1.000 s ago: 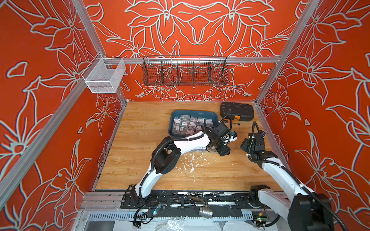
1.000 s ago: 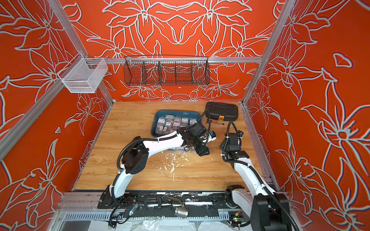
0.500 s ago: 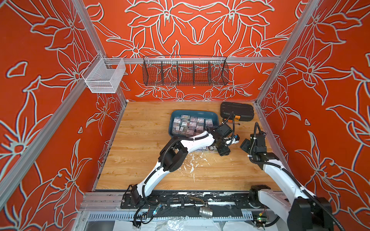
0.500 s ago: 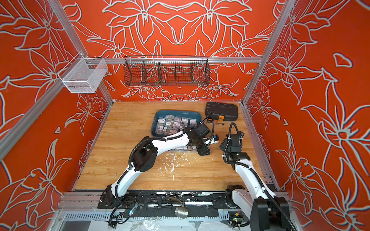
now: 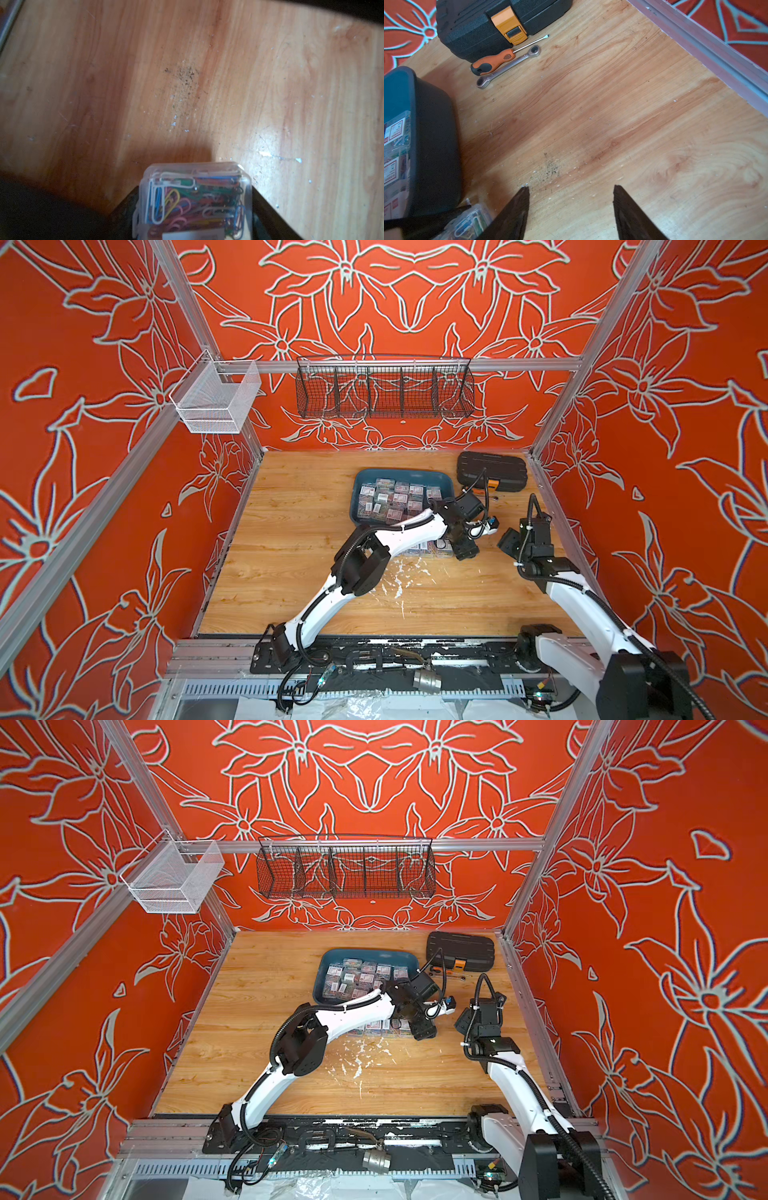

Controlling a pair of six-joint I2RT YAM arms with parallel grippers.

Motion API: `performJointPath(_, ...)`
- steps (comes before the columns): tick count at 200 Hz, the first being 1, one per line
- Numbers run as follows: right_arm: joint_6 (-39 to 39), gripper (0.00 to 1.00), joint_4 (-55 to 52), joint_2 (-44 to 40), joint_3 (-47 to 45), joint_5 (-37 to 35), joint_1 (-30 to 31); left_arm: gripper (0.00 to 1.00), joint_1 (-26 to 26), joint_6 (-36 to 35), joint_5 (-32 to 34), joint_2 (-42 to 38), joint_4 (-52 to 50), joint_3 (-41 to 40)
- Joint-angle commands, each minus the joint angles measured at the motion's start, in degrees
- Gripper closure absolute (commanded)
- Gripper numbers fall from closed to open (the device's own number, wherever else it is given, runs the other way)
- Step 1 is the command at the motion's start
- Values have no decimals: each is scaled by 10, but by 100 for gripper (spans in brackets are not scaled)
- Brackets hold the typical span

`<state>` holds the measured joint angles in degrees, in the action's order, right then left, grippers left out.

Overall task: Take the paper clips out of the storage box
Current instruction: Place the boxed paper clips at the center of the board.

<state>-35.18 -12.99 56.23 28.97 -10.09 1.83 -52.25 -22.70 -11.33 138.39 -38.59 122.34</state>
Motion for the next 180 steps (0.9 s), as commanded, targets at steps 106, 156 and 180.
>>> performJointPath(106,-63,41,72,12,-67,210,1,8,3,27,-8,-119,23,-88)
performJointPath(156,-70,43,172,108,-52,280,34,8,3,92,26,-317,130,-290)
performJointPath(180,-78,45,187,143,-42,284,43,8,4,138,90,-405,165,-386)
